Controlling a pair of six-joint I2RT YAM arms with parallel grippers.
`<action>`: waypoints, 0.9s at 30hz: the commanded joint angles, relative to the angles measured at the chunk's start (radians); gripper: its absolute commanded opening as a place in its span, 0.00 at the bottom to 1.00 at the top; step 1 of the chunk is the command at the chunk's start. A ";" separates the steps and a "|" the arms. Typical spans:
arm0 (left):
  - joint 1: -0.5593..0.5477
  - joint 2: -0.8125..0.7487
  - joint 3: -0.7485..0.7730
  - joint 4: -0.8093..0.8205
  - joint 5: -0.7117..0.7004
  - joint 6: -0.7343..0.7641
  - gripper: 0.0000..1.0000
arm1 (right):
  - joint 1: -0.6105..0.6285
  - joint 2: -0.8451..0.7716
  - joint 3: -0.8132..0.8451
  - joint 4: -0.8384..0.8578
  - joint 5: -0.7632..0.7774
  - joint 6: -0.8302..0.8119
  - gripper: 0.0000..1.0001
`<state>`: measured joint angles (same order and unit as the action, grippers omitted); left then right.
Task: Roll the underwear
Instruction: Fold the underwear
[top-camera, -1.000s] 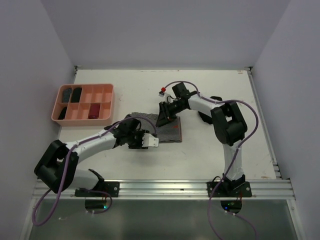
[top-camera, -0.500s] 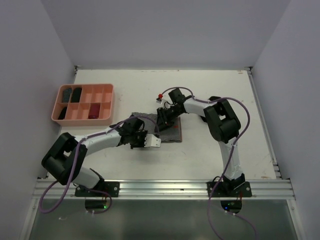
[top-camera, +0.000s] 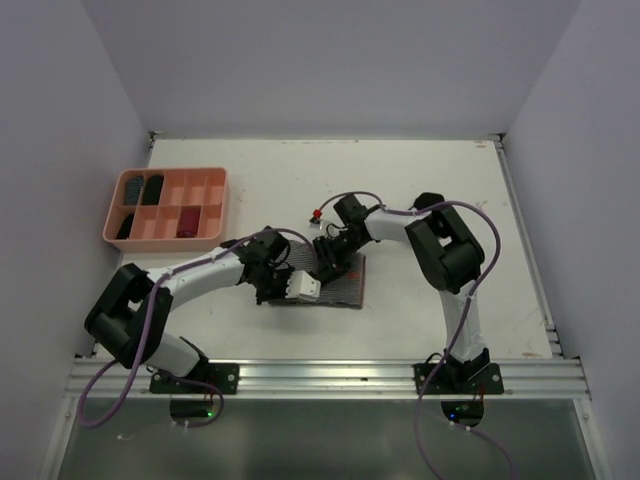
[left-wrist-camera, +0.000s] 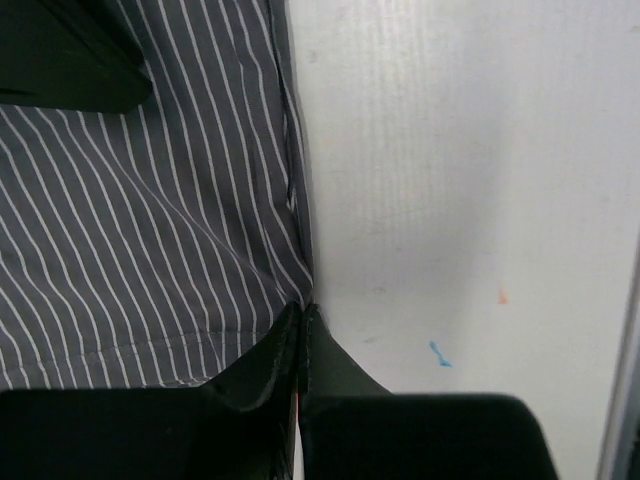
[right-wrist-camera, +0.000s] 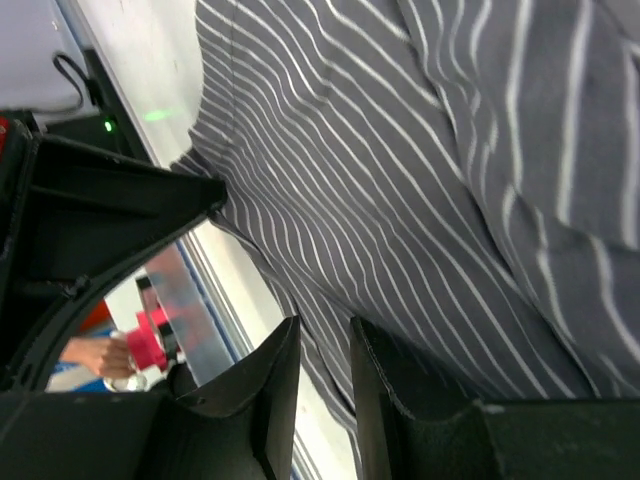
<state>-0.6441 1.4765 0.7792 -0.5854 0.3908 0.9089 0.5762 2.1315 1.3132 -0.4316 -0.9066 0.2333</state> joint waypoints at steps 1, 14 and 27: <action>-0.006 -0.031 0.055 -0.195 0.106 0.002 0.00 | 0.007 -0.099 0.046 -0.127 0.031 -0.092 0.31; -0.006 0.016 0.160 -0.318 0.188 -0.007 0.00 | 0.005 0.064 0.357 -0.147 0.081 -0.100 0.32; 0.099 0.142 0.374 -0.373 0.218 -0.004 0.00 | 0.010 0.162 0.238 -0.119 0.068 -0.152 0.32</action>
<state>-0.5846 1.5986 1.0557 -0.9184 0.5751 0.8993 0.5797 2.2852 1.5932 -0.5449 -0.8932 0.1406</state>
